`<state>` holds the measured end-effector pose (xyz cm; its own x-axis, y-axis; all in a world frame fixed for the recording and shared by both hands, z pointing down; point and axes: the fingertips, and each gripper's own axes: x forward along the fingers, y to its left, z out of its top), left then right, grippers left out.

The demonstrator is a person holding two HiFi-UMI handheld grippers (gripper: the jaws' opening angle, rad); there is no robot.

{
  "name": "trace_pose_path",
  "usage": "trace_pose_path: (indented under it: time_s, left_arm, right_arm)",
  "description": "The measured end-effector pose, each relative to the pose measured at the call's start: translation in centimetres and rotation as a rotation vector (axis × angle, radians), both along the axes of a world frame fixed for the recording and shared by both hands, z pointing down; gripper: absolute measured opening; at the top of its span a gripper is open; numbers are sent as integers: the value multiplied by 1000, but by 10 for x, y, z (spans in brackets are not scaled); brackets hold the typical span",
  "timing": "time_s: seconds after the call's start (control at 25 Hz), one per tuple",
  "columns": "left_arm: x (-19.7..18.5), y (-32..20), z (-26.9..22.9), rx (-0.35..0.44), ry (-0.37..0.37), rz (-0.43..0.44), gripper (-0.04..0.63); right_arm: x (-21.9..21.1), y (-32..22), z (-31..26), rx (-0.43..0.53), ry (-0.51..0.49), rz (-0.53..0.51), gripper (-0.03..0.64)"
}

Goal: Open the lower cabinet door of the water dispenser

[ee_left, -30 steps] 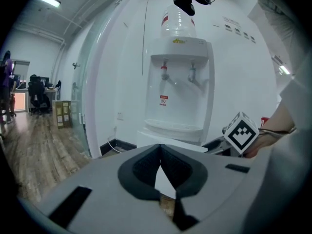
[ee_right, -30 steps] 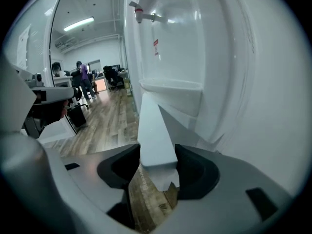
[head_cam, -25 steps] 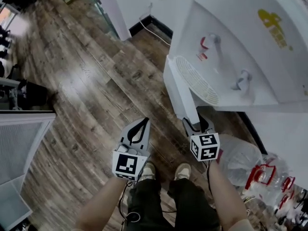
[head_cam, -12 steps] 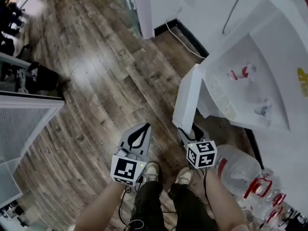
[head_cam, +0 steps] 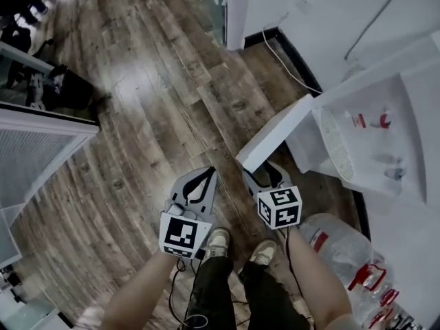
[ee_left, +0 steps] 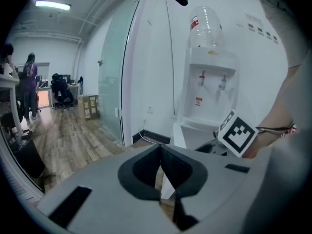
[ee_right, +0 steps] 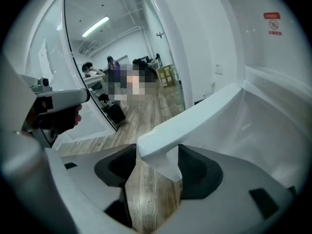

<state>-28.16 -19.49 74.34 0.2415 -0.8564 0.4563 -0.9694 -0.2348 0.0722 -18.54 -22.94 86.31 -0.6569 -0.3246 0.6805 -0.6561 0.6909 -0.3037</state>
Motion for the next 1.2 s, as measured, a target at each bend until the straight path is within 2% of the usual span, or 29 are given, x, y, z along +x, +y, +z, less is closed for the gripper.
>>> trace_pose_path:
  time_s: [0.16,0.32,0.48,0.56,0.64,0.88,1.0,1.2]
  left_arm:
    - [-22,7,-6,4,-15,-47,6]
    - [-33,16,-11,5,-15,-64,6]
    - [-34,22,-12,-5,-11,-68,6]
    - [-32,24,-13,-23,2,-59,6]
    - [-28,26,-17,-36,11,-54,6]
    - [-11,29,-50,-35,25,-36,6]
    - [0,29,-73,-36,24,-16,6]
    - [12,24,-116,-21,26,4,6]
  right_arm:
    - [-22,-10,0,25,-26,-27,273]
    - [-36,-14,0,64,-6,-82,290]
    - [-28,-5,-2,21,1,-62,296]
    - [-16,3,-5,4,10,-43,272]
    - [-5,9,-13,-1,20,-31,216]
    - [29,18,-74,8,-5,21,153]
    - [45,21,-116,55,-13,24,98]
    - [66,29,-189,134,-33,16,61]
